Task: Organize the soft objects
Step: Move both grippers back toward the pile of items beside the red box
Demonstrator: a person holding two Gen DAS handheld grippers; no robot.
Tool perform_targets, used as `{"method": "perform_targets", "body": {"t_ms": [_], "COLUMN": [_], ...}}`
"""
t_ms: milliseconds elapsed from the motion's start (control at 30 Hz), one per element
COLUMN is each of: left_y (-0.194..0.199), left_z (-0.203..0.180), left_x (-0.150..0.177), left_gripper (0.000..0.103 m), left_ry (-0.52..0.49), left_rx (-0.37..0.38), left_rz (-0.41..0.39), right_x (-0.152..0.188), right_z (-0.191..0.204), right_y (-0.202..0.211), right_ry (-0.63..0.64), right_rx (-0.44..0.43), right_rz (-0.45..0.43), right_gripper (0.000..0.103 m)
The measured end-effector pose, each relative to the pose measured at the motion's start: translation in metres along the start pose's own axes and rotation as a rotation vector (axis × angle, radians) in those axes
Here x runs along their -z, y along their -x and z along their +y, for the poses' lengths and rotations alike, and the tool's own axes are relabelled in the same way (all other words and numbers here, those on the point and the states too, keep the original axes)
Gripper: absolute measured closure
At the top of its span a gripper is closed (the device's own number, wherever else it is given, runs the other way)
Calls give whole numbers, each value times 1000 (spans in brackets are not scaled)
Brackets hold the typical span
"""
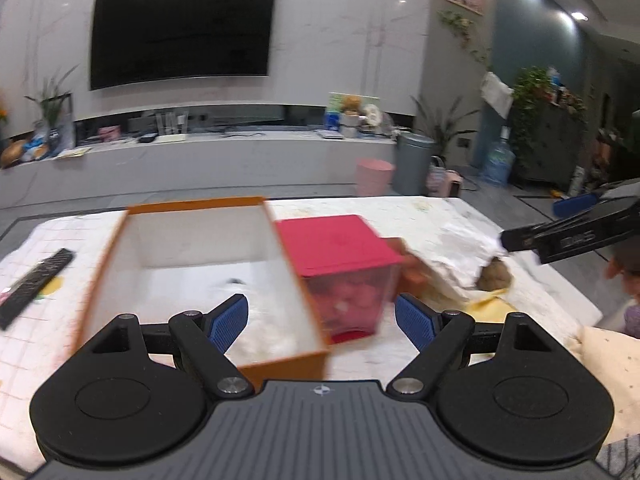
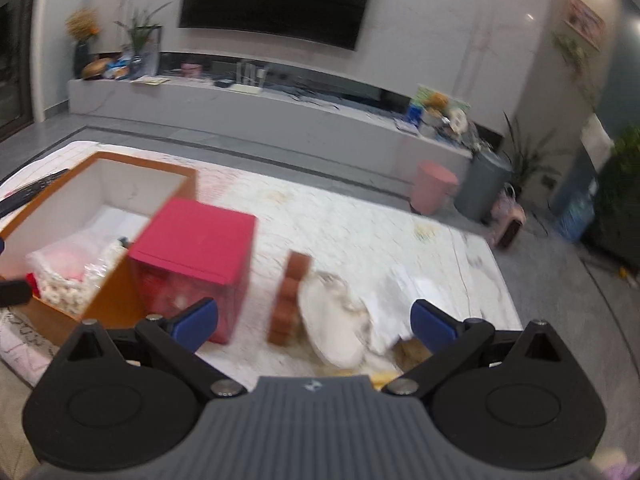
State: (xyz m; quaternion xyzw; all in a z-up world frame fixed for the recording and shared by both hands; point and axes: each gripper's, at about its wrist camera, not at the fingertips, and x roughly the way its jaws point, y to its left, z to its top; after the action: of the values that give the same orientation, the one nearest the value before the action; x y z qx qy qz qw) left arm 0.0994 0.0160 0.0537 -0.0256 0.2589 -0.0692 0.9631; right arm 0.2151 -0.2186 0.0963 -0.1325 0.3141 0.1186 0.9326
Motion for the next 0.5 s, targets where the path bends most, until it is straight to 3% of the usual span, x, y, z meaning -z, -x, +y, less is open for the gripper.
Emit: {"method": "perform_targets", "body": {"t_ms": [267,500], "left_y": [-36,-51], "left_z": [-56,-79], "left_x": [24,53], "left_gripper": [5,5], "left_ry": [-57,-118], "left_rx": [103,167], "left_rz": [-16,14], "right_x": [34,55], "right_z": [-36,-80], "right_y": [-34,-53], "right_ry": [-16,-284], "right_rx": [74,4], "right_rz": [82,156], "right_gripper": [3,3]}}
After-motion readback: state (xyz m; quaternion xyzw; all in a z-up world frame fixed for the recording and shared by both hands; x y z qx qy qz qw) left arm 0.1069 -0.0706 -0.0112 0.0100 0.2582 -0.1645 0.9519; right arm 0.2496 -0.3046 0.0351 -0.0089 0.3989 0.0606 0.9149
